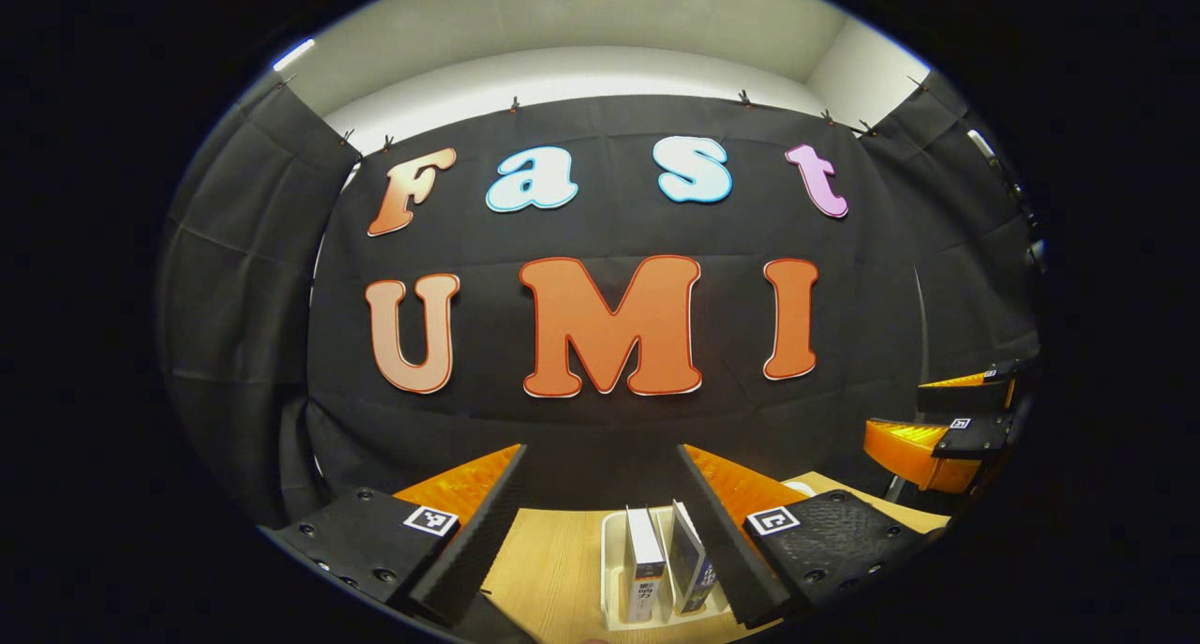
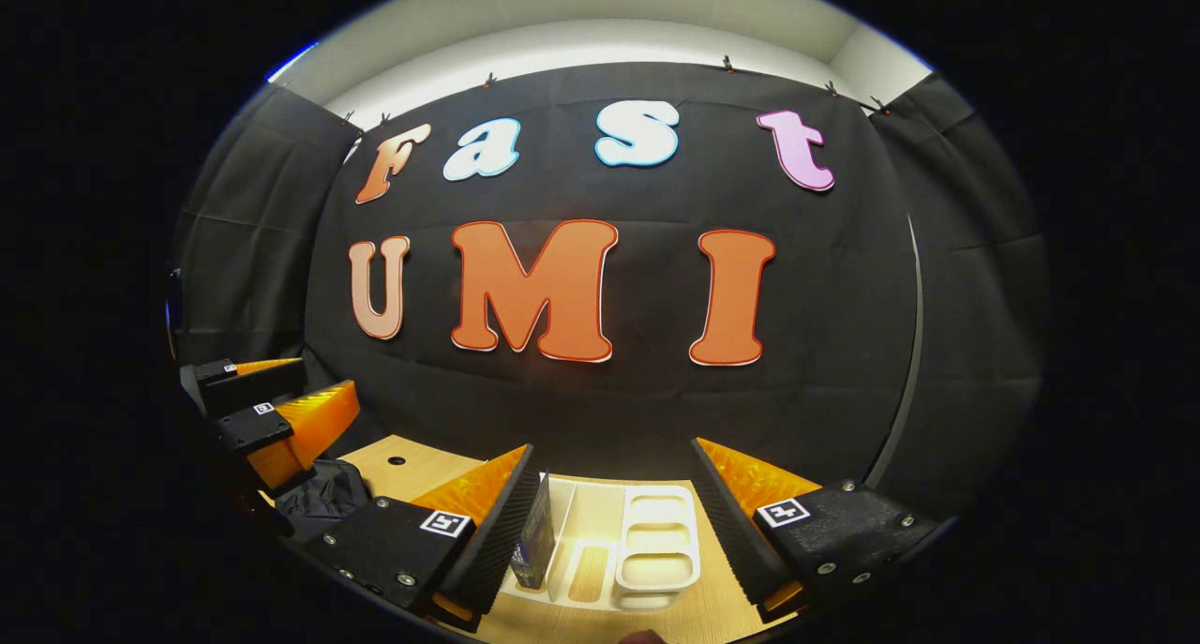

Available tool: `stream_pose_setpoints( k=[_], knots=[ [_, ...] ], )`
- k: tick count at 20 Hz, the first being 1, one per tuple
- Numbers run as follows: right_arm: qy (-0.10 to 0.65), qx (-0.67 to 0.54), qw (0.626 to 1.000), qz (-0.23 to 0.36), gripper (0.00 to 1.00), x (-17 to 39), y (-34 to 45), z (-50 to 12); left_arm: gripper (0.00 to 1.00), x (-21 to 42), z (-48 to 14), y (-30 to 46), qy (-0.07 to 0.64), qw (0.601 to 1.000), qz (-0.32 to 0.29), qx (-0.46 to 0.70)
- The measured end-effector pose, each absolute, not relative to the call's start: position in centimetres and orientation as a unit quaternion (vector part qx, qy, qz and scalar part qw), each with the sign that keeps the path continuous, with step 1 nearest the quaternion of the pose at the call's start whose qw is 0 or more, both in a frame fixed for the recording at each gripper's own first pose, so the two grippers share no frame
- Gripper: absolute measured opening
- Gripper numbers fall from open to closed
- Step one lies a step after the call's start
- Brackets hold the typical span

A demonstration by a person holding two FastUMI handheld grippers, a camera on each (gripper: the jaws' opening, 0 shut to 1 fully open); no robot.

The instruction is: Open the schoolbag, grab two books from the bookshelf and put them into the schoolbag.

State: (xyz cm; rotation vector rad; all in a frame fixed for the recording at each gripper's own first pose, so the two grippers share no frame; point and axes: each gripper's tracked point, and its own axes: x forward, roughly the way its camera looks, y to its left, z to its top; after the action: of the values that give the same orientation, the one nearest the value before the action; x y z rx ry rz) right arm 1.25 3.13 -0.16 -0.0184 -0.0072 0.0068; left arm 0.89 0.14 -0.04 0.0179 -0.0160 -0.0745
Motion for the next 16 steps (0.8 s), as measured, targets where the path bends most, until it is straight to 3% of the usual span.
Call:
stream_pose_setpoints(
  k=[16],
  knots=[
    [0.004, -0.019, 1.000, 0.013, 0.95, 1.88, 3.22, -0.82, 0.96, 0.90, -0.44, -0.12, -0.007, 0.999, -0.033, 0.029]
  ],
)
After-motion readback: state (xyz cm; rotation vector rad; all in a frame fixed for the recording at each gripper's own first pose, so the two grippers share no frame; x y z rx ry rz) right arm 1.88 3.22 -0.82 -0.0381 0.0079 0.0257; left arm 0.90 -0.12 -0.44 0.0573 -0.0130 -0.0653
